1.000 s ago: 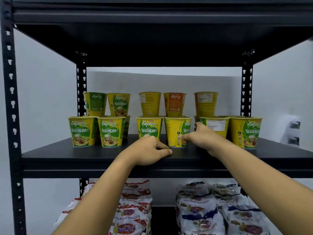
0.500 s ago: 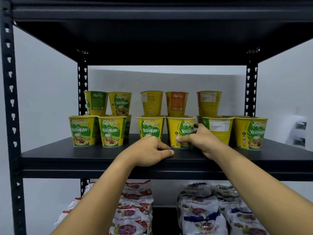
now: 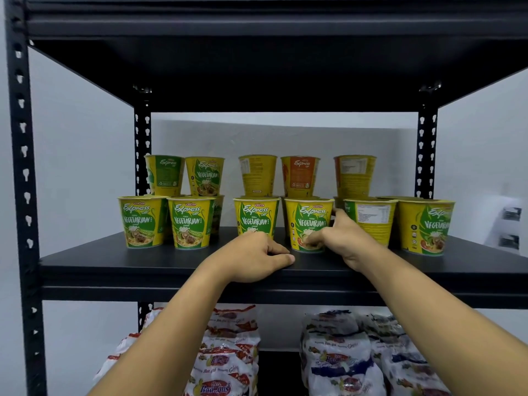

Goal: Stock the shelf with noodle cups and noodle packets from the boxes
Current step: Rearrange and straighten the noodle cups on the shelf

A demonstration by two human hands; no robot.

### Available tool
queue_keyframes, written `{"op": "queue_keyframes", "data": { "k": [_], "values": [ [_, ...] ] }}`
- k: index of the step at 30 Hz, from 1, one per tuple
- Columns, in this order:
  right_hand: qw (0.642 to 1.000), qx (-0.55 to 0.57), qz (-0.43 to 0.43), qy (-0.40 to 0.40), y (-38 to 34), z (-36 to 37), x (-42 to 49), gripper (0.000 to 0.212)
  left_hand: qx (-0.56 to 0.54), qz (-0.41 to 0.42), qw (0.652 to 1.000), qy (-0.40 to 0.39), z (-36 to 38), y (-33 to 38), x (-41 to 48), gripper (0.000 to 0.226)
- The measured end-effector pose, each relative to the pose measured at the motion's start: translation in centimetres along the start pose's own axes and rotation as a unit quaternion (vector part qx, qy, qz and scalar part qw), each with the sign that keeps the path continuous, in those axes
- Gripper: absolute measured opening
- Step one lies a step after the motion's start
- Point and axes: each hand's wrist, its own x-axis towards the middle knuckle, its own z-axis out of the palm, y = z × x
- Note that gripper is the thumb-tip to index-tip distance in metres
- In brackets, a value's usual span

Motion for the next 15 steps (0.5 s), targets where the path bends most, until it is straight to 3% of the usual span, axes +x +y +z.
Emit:
{"op": "queue_keyframes", "data": {
  "k": [15],
  "values": [
    [0.999,-0.05,0.003,0.018,0.13,0.07,0.17,0.087,0.012,0.002,1.0,0.004,0.02,0.21,-0.11,0.039]
  ]
}}
